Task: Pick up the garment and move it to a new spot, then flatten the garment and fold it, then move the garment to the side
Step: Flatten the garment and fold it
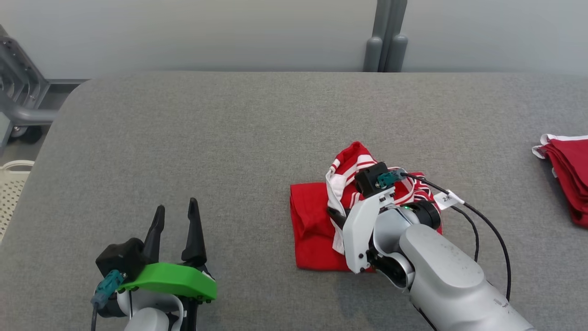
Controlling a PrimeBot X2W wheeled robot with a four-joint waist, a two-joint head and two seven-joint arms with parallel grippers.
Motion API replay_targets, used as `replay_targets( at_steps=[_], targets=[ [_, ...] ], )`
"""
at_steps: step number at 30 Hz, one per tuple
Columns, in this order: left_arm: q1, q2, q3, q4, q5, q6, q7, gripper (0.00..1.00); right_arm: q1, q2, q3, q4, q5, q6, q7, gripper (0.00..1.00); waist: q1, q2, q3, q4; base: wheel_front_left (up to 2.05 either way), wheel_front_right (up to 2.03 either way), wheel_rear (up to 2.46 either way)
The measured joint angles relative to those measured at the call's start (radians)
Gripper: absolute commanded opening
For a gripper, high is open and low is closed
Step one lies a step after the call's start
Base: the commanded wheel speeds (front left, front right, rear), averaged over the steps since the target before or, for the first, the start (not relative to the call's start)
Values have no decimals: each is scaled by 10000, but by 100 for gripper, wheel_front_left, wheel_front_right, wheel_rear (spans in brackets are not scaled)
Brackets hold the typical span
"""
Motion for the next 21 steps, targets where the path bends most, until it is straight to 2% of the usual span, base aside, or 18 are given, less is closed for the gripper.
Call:
replay_targets(
  at_steps=[4, 5, 6, 7, 15, 21],
  targets=[
    [-54, -42, 2, 134, 17, -42, -10, 100, -218, 4, 337, 571, 119, -2, -178, 0, 0, 0, 68, 163, 0, 0, 0],
    [-71, -50, 10, 155, 25, -44, -12, 100, -224, 4, 474, 625, 238, -2, -219, 15, 0, 0, 74, 186, 0, 0, 0],
    [-82, -58, 8, 176, 27, -48, -12, 100, -224, 8, 600, 637, 389, 0, -267, 41, 0, 0, 75, 201, 0, 0, 0],
    [-91, -61, 13, 198, 29, -54, -12, 100, -235, 12, 742, 621, 562, 0, -345, 100, 0, 0, 70, 203, 0, 0, 0],
    [-91, -88, 40, 236, 102, -96, -15, 100, -433, 27, 1394, 190, 1076, -2, -1114, 100, 0, 0, 4, -81, 0, 0, 0],
    [35, -88, 4, 184, 173, -98, -44, 100, -421, -82, 959, -500, 1127, 0, -1802, 100, 0, 0, -117, -541, 0, 0, 0]
  ],
)
